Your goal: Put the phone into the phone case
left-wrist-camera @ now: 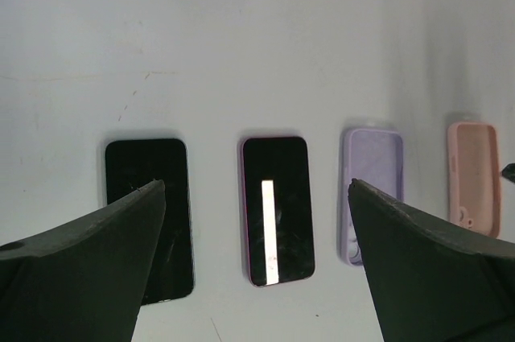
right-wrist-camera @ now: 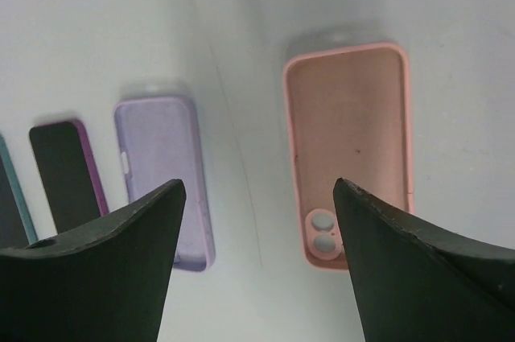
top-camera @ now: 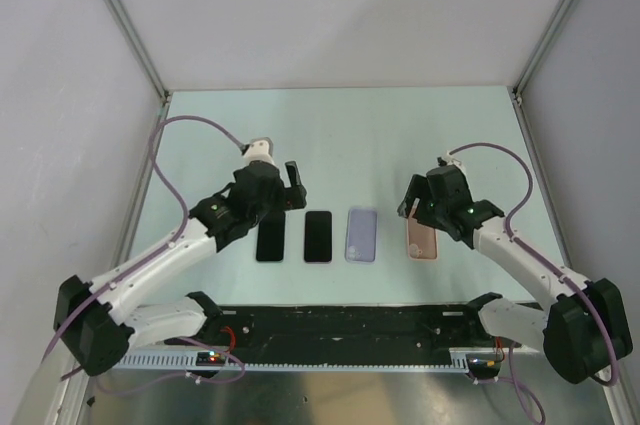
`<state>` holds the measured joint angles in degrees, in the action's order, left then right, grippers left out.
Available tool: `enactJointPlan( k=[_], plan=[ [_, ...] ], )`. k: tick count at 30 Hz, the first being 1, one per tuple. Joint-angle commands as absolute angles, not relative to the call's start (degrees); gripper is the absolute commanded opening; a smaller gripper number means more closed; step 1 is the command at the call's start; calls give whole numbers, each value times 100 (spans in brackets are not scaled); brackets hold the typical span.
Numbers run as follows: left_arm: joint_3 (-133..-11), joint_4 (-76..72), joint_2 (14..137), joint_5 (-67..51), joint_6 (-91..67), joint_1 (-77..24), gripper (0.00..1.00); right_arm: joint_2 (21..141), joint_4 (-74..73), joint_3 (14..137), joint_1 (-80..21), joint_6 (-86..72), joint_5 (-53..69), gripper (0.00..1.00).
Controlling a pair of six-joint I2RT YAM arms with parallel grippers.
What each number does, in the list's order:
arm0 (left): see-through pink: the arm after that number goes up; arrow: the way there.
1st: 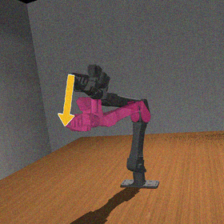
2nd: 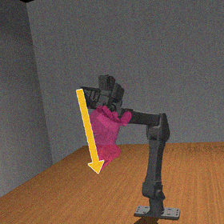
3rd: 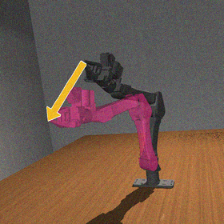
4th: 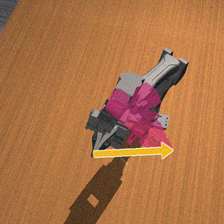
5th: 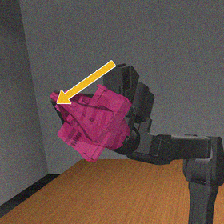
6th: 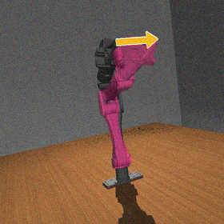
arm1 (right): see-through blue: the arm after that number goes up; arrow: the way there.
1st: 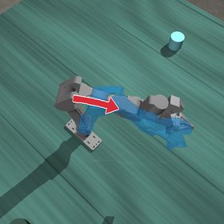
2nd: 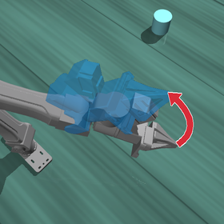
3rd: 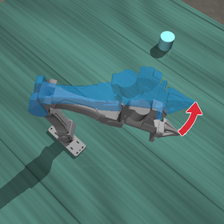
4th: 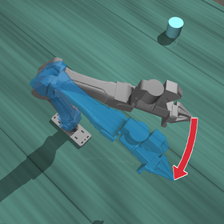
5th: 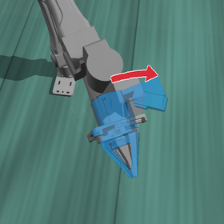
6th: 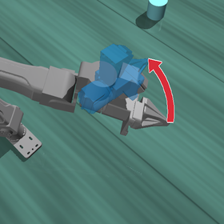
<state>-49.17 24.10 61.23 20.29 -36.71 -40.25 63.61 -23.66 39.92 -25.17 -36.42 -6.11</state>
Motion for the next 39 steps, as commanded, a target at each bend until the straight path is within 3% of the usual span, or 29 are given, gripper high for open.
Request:
enactJointPlan(
  k=[1,10,17,28,39],
  plan=[
    [-5285,2291,6755,1796,-3822,-4064,100,6366,-2544,4023,-2186,-3781,-862,79],
    [-7421,2247,9403,2208,-4741,-5621,93,5280,-3074,4025,-1310,-4047,-1079,79],
    [-8800,2179,11113,2067,-4492,-6391,86,4330,-3599,4084,-524,-3916,-1060,78],
    [-9642,2131,12275,1998,-4163,-6690,66,3721,-4067,4258,-321,-3812,-997,78],
    [-9814,2115,12785,2081,-4033,-6752,54,3649,-4125,4348,-320,-3769,-847,77]
  ],
)
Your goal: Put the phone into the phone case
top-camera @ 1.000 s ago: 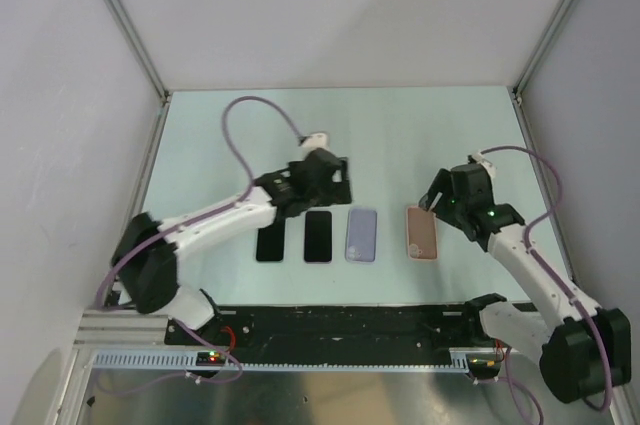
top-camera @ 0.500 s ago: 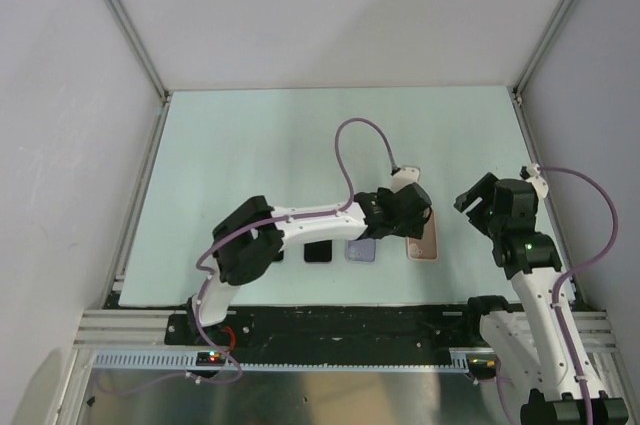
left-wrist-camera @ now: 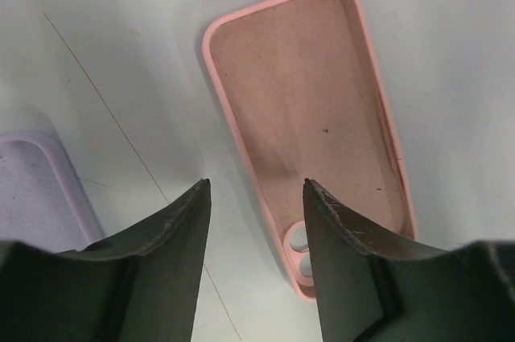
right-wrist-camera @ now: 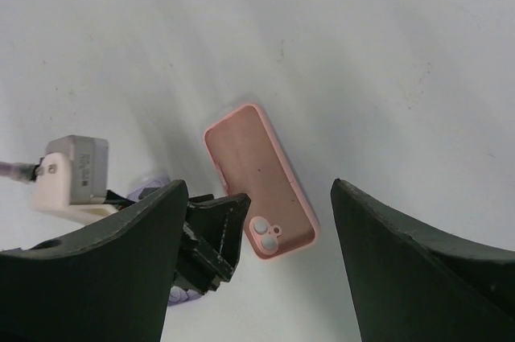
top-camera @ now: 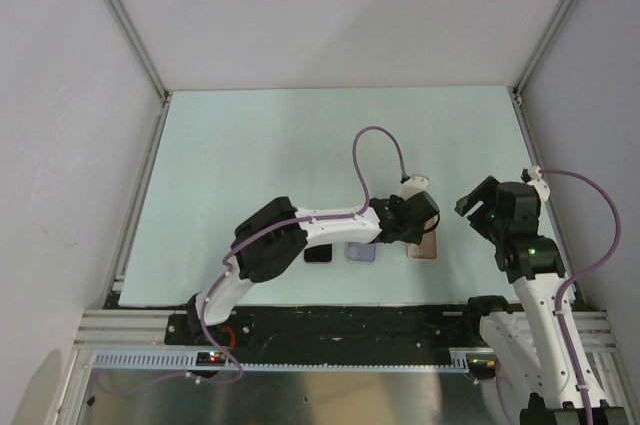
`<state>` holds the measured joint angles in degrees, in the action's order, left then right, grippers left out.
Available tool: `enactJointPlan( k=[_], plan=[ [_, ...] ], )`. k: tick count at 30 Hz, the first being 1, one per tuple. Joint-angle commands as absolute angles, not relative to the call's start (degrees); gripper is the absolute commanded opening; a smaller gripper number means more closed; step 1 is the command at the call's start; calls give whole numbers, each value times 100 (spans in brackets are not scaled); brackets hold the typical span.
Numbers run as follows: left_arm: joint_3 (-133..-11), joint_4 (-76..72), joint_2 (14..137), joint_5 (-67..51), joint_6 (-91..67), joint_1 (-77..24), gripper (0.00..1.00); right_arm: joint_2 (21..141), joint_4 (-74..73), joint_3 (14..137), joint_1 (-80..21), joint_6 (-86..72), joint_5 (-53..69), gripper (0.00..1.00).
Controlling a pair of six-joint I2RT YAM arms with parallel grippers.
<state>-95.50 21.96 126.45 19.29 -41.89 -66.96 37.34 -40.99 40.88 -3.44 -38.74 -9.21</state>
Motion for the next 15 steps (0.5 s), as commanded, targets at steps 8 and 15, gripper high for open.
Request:
enactJointPlan(
  k=[8,15],
  plan=[
    [-9798,2051,12816,2071,-3788,-6774,18,3672,-4052,4349,-316,-3774,-763,78],
    [-9765,1968,12124,1904,-2686,-6449,0,3697,-3942,4404,-318,-3778,-679,78]
  ],
)
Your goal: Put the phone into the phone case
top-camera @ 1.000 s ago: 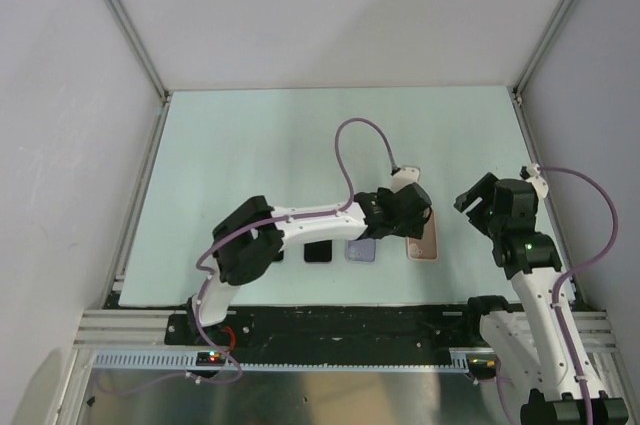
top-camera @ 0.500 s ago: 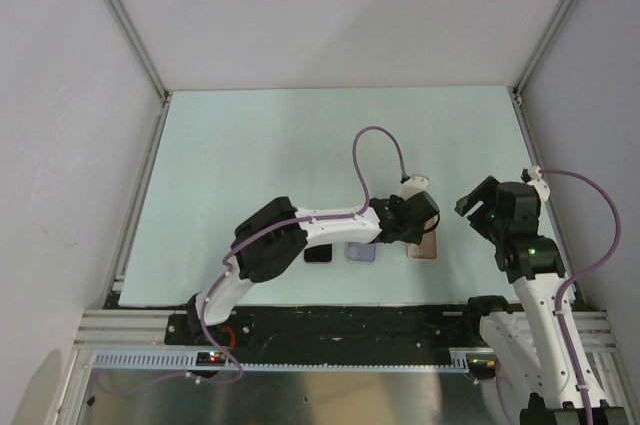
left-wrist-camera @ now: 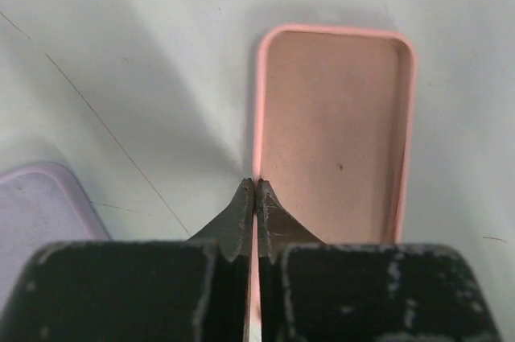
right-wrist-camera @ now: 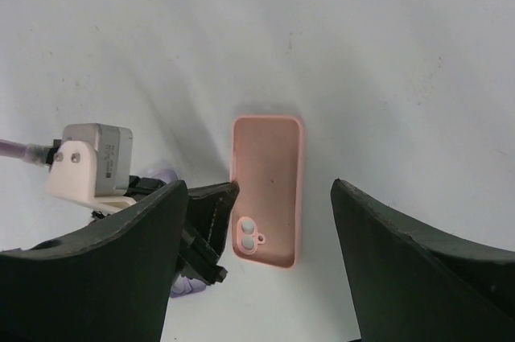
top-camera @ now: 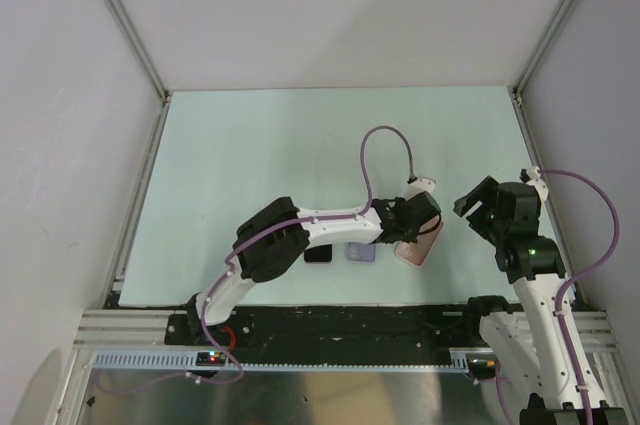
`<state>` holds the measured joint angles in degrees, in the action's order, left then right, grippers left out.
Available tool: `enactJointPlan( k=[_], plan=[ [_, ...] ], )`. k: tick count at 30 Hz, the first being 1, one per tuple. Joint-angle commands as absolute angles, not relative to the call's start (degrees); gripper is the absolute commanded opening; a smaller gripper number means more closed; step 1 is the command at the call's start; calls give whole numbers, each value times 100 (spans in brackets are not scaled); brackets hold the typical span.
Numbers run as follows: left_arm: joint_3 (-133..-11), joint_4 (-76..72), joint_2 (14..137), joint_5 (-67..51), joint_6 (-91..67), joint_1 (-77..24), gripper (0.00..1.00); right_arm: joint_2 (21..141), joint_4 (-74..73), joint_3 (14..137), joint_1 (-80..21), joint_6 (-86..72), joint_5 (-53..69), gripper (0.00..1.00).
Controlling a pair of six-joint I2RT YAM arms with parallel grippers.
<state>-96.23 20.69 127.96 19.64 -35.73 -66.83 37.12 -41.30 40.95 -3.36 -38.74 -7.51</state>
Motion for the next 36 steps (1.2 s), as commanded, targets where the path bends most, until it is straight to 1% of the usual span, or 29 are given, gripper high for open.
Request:
enactJointPlan(
  k=[1,4,10,18,21,24,28,36],
  plan=[
    [-9765,1933,11959,1761,-2459,-6354,0,3699,-3926,4417,-322,-3788,-673,78],
    [-9723,1879,11536,1374,-1498,-6002,0,3711,-3856,4436,-326,-3811,-633,78],
    [-9436,1872,10899,71,808,-5161,0,3839,-3714,4431,-324,-3933,-453,78],
    [-8908,1876,10753,-1301,3434,-3974,0,3991,-3437,4432,-386,-3986,-256,78],
    [-8663,1873,10771,-1503,4296,-3701,0,4120,-3392,4432,-496,-4035,-312,78],
    [-8598,1897,10947,-1539,4768,-3497,0,4247,-3303,4438,-660,-4094,-365,78],
    [-8648,1901,11218,-1789,4953,-3268,0,4404,-3139,4410,-1023,-4188,-547,78],
    [-8438,1920,11438,-1993,5354,-3243,0,4838,-2895,4412,-1649,-4297,-825,79]
  ],
)
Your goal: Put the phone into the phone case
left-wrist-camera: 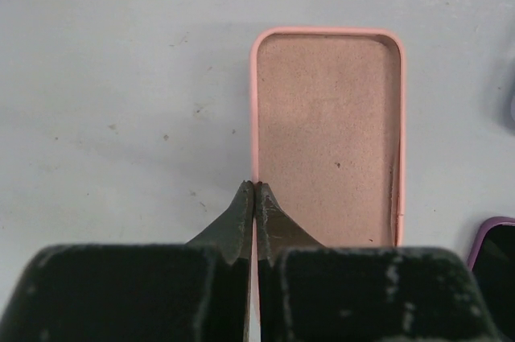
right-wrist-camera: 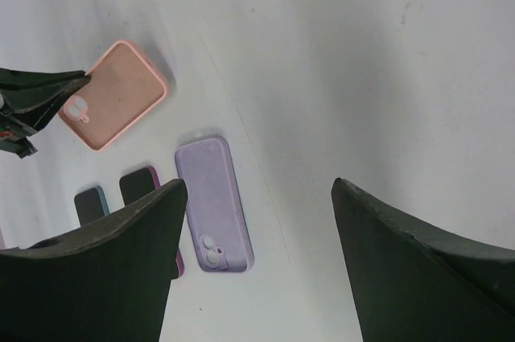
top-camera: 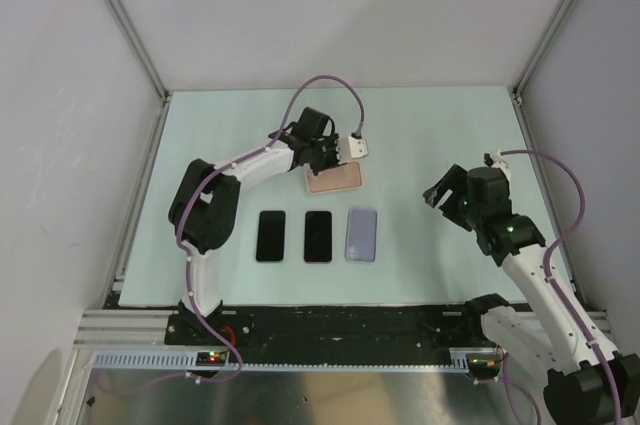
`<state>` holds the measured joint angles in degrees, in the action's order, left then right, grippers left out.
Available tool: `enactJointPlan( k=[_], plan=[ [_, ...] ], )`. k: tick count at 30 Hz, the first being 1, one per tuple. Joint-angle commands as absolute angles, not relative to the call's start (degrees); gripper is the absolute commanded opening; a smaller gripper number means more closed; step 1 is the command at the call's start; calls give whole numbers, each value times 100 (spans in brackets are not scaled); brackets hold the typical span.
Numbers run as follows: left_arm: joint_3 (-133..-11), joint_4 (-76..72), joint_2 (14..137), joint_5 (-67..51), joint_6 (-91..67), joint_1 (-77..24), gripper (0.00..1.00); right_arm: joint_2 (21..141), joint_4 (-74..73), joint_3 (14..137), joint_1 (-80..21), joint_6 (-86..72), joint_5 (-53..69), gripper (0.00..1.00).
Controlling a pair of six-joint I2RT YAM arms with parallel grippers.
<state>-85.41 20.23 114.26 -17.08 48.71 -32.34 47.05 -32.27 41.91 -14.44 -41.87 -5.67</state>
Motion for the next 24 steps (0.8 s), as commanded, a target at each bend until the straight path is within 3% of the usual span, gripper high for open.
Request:
enactJointPlan(
  k=[1,4,7,11,12,15,16,21,24],
  plan=[
    [-8416,1918,11449,-1972,5384,-3243,0,4902,-2862,4412,-1699,-4302,-843,79],
    [-8338,1923,11441,-1949,5439,-3250,7,5065,-2795,4410,-1877,-4313,-895,80],
    [-8278,1911,11405,-1891,5484,-3257,27,5221,-2765,4405,-2031,-4321,-961,80],
    [-8234,1863,11337,-1806,5483,-3267,43,5383,-2741,4411,-2228,-4328,-1052,81],
    [-8234,1762,11307,-1773,5409,-3264,49,5407,-2728,4411,-2274,-4317,-1049,81],
    [-8448,1587,11176,-1630,4558,-3205,87,5530,-2628,4410,-2467,-4243,-1008,82],
    [-8654,1554,11143,-1545,4138,-3149,93,5582,-2593,4411,-2539,-4222,-1005,82],
    [-9166,1473,10678,-836,1109,-2890,99,6046,-2288,4420,-3080,-4288,-1017,81],
    [-8710,1494,10135,227,-774,-2868,100,6314,-2133,4421,-3358,-4339,-1008,81]
  ],
)
